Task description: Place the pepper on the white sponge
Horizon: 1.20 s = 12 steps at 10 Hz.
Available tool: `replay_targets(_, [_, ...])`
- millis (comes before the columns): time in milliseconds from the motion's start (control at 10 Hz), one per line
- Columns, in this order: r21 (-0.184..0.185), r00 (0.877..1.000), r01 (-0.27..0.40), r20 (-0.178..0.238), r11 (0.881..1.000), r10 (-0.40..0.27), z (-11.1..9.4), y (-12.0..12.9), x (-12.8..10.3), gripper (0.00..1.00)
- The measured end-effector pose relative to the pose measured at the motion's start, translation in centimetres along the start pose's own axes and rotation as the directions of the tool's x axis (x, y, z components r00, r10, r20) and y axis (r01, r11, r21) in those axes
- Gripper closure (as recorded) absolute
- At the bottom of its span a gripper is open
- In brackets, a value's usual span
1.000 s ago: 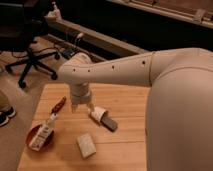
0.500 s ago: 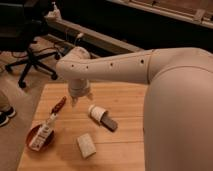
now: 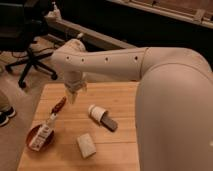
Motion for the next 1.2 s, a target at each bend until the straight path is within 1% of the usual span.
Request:
replay_targets(100, [-0.002, 0.995, 0.102, 0.003, 0.995, -0.102, -0.4, -0.4, -0.7, 0.35])
replay_targets(200, [-0.003, 0.975, 0.221, 0.008, 0.975, -0.221, -0.7, -0.9, -1.6, 0.35])
replay_targets(300, [-0.002, 0.954, 0.298, 0.018, 0.955, -0.298, -0.9, -1.2, -2.4, 0.35])
replay_targets(400, [0.001, 0.923, 0.385, 0.030, 0.923, -0.385, -1.2, -1.7, -3.3, 0.35])
replay_targets(500, [0.004, 0.896, 0.443, 0.038, 0.896, -0.443, -1.5, -2.1, -3.9, 0.35])
replay_targets(600, [0.008, 0.876, 0.480, 0.042, 0.877, -0.480, -1.6, -2.4, -4.2, 0.35])
replay_targets(700, [0.010, 0.863, 0.504, 0.044, 0.864, -0.504, -1.7, -2.6, -4.4, 0.35])
replay_targets(900, [0.015, 0.852, 0.521, 0.041, 0.853, -0.521, -1.7, -2.7, -4.6, 0.35])
replay_targets(1000, [0.033, 0.841, 0.537, 0.047, 0.843, -0.538, -1.7, -3.0, -4.9, 0.35])
replay_targets(1100, [0.067, 0.816, 0.572, 0.059, 0.817, -0.576, -1.8, -3.6, -5.6, 0.35])
replay_targets(1200, [0.110, 0.771, 0.624, 0.075, 0.773, -0.633, -1.8, -4.3, -6.6, 0.35])
